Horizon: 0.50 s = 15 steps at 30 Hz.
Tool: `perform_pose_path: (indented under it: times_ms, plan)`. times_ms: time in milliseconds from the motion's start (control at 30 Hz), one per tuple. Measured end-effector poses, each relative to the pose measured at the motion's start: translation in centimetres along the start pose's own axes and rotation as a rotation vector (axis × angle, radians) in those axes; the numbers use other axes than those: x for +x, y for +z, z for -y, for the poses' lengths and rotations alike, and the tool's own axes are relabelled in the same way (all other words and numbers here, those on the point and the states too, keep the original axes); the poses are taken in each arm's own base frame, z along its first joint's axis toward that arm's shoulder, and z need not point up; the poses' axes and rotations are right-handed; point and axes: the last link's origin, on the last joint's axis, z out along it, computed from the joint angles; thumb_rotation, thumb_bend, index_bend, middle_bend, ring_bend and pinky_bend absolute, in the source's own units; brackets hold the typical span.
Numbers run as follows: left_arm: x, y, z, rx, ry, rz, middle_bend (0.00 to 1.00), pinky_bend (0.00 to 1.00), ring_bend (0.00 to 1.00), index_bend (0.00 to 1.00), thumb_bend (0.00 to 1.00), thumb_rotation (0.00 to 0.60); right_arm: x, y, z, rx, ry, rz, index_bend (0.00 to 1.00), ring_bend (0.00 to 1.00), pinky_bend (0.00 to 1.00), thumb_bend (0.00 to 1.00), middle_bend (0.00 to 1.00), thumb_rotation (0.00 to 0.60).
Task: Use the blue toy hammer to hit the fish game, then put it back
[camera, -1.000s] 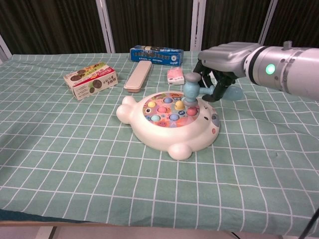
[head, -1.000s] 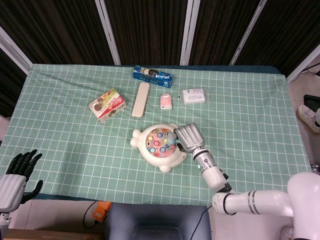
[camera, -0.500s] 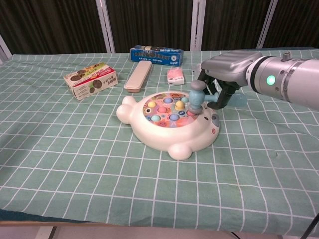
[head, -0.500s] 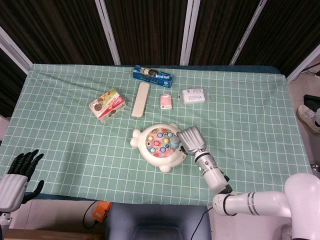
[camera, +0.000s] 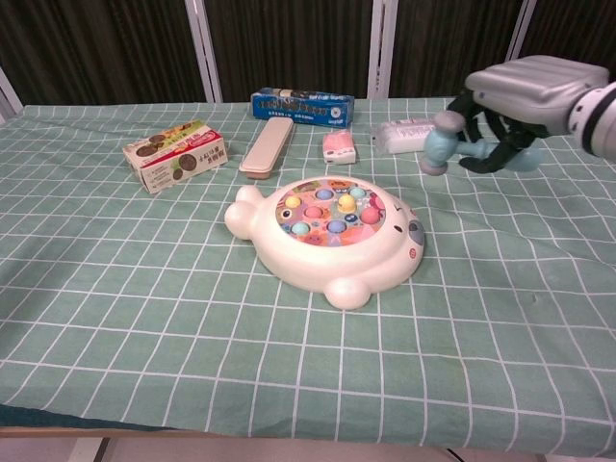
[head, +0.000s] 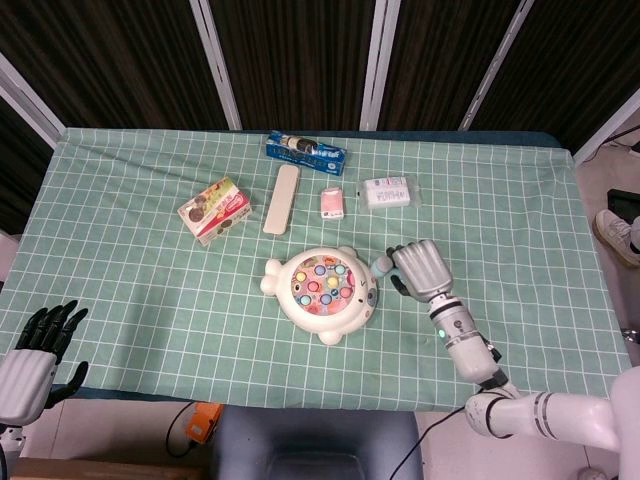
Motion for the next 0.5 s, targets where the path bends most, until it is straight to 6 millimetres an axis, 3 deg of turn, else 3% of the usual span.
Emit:
perform_pose_path:
  times_ms: [300,500]
  plan:
    - [-0.5,0.5,-0.3,0.020,0.020,0.006,0.00,0.06,0.00,0.00,0.41,0.600,-4.3,-0.8,-10.2,-0.159,0.050,0.008,0.96,0.74,0.75,0.53,0.70,0.600]
    - [-0.8,0.8,-0.6,0.021,0.026,0.015,0.00,0.06,0.00,0.00,0.41,0.600,-7.2,-1.1,-12.5,-0.192,0.090,0.072,0.95,0.74,0.75,0.50,0.70,0.600]
